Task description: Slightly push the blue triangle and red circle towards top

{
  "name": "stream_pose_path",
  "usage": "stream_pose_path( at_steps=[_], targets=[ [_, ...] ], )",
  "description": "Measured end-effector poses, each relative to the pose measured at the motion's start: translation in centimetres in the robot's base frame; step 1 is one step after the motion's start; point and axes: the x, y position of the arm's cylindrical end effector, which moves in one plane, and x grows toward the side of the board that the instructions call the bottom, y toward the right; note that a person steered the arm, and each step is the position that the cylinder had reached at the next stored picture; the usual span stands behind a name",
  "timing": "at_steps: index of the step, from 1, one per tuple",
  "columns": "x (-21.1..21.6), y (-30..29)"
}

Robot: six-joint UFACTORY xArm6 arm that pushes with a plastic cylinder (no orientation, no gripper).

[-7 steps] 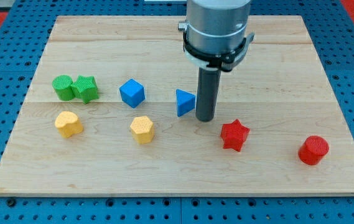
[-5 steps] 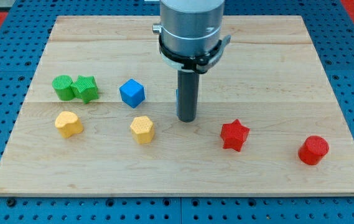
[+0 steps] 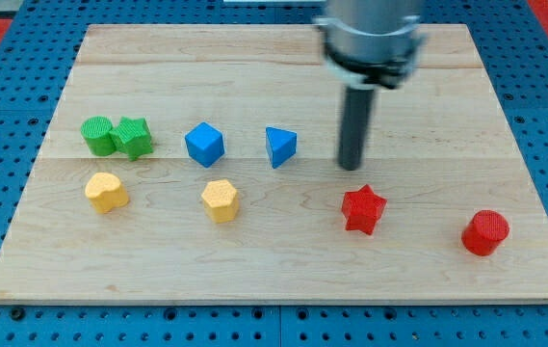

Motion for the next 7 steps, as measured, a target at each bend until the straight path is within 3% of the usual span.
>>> stream_pose_path(
  at_steps=[1,3,5,6,7],
  targets=[
    [-0.2,8.0],
    [2.3,18.5],
    [8.2,20.4],
    [9.0,16.4],
    [13.2,15.3]
  ],
)
